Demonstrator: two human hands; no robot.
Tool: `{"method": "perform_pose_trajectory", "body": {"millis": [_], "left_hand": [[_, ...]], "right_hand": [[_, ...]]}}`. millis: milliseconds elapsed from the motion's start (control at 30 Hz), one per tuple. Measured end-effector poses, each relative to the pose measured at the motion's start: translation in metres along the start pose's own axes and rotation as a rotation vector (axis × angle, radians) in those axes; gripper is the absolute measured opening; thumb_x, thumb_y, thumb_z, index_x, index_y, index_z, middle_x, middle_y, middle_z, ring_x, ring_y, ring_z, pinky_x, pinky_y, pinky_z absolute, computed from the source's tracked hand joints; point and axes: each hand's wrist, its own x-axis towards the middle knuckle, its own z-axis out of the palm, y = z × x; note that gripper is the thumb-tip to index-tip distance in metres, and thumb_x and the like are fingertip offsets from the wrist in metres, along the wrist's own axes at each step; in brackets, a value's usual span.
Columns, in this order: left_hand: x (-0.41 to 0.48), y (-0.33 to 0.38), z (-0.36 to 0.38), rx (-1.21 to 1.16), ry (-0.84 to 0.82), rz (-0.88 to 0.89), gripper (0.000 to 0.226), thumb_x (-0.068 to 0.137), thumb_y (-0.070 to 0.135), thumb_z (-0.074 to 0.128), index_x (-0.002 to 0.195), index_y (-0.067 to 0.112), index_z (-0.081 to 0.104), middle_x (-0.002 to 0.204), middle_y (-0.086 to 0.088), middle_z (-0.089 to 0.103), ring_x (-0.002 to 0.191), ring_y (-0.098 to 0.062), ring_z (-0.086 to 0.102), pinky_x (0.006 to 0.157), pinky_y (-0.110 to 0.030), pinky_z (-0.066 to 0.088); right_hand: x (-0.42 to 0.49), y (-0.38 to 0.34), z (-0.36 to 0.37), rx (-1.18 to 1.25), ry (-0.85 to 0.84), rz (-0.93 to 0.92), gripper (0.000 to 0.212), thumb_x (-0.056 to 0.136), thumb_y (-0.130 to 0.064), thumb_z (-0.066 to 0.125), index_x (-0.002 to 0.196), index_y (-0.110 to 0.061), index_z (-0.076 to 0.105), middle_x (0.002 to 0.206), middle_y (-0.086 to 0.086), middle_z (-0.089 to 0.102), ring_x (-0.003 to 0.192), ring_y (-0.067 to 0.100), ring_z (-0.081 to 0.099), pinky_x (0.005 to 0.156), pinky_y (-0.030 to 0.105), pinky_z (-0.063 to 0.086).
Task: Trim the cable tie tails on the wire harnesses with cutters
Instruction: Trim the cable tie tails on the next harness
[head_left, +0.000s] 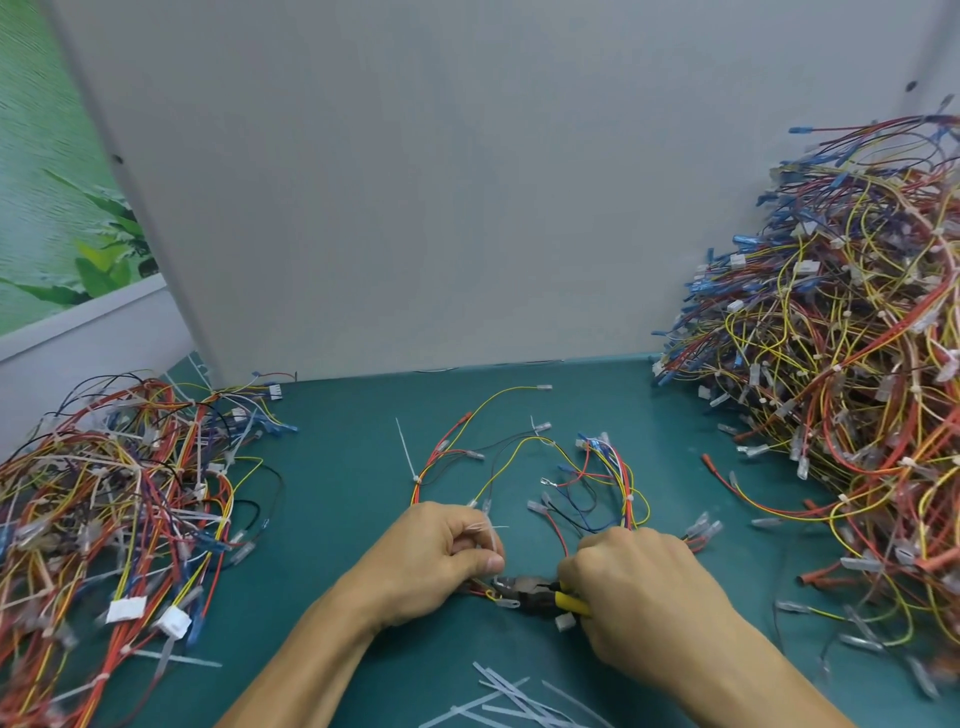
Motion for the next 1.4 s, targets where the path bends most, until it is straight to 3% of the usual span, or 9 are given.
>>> {"method": "perform_pose_trajectory", "body": {"millis": [167,333,533,633,767,967,1133,1233,1400], "left_hand": [[-0.001,0.001,0.002,-0.049,0.021,-0.016,0.016,0.086,0.013,0.066,0.072,0.021,0.065,0.054,0.008,0.046,0.053,-0.007,0.037,0.056,-0.018,0.034],[-0.004,0.013,0.017,-0.376,0.047,-0.056,0.017,0.087,0.015,0.063,0.073,0.017,0.056,0.062,0.001,0.038,0.059,-0.014,0.031,0.055,-0.022,0.030],[-0.006,0.035,0.052,-0.764,-0.013,-0.083,0.010,0.079,0.025,0.055,0.074,0.017,0.050,0.059,0.001,0.042,0.055,-0.012,0.036,0.051,-0.021,0.032],[-0.002,0.039,0.042,-0.917,0.138,-0.048,0.019,0.079,0.023,0.051,0.061,0.018,0.048,0.056,0.001,0.039,0.053,-0.016,0.038,0.054,-0.024,0.038],[0.002,0.022,-0.005,-1.124,0.373,-0.010,0.024,0.083,0.020,0.052,0.063,0.013,0.041,0.056,0.000,0.030,0.049,-0.015,0.035,0.047,-0.025,0.036],[-0.003,-0.011,-0.027,-0.892,0.363,-0.109,0.024,0.099,0.009,0.037,0.088,0.003,0.058,0.057,0.000,0.037,0.047,-0.010,0.032,0.044,-0.020,0.031],[-0.002,-0.019,-0.031,-0.298,0.428,-0.152,0.015,0.084,0.001,0.066,0.078,0.015,0.065,0.048,0.009,0.030,0.046,-0.011,0.025,0.047,-0.025,0.023],[-0.002,-0.023,-0.035,-0.100,0.484,-0.177,0.032,0.073,0.004,0.076,0.091,0.022,0.056,0.048,0.010,0.035,0.044,-0.005,0.031,0.047,-0.017,0.030],[0.000,-0.030,-0.028,0.070,0.248,-0.199,0.035,0.073,0.023,0.081,0.097,0.040,0.062,0.050,0.012,0.038,0.048,-0.006,0.034,0.051,-0.020,0.030]], "right_hand": [[0.000,0.005,-0.003,0.009,-0.038,0.035,0.007,0.084,-0.019,0.050,0.090,-0.021,0.054,0.089,0.009,0.049,0.089,0.031,0.057,0.063,0.033,0.031],[-0.005,0.033,-0.006,0.039,0.048,0.235,0.018,0.086,-0.036,0.045,0.094,-0.023,0.055,0.099,0.001,0.060,0.097,0.030,0.061,0.064,0.031,0.034],[-0.004,0.043,-0.005,0.197,0.250,0.353,0.019,0.091,-0.041,0.042,0.092,-0.023,0.049,0.089,-0.002,0.045,0.099,0.026,0.058,0.067,0.033,0.039],[-0.003,0.032,-0.003,0.355,0.195,0.264,0.015,0.084,-0.037,0.048,0.087,-0.022,0.046,0.091,-0.001,0.044,0.097,0.027,0.052,0.079,0.035,0.043],[-0.003,0.021,-0.003,0.370,0.178,0.177,0.017,0.078,-0.032,0.050,0.080,-0.023,0.035,0.088,-0.003,0.036,0.091,0.026,0.043,0.073,0.036,0.035],[0.003,0.010,0.010,0.407,0.158,0.054,0.022,0.082,-0.042,0.053,0.089,-0.025,0.042,0.097,-0.005,0.048,0.098,0.024,0.052,0.078,0.035,0.044],[0.004,0.022,0.009,0.390,0.073,0.081,0.040,0.074,-0.055,0.062,0.095,-0.023,0.049,0.094,-0.007,0.049,0.094,0.021,0.052,0.078,0.036,0.046],[0.003,0.028,0.007,0.366,0.030,0.083,0.039,0.072,-0.055,0.065,0.092,-0.025,0.049,0.093,-0.007,0.051,0.093,0.020,0.052,0.076,0.033,0.046],[0.003,0.032,0.008,0.315,0.015,0.080,0.047,0.072,-0.056,0.065,0.108,-0.028,0.054,0.100,-0.008,0.053,0.100,0.019,0.054,0.077,0.031,0.047]]}}
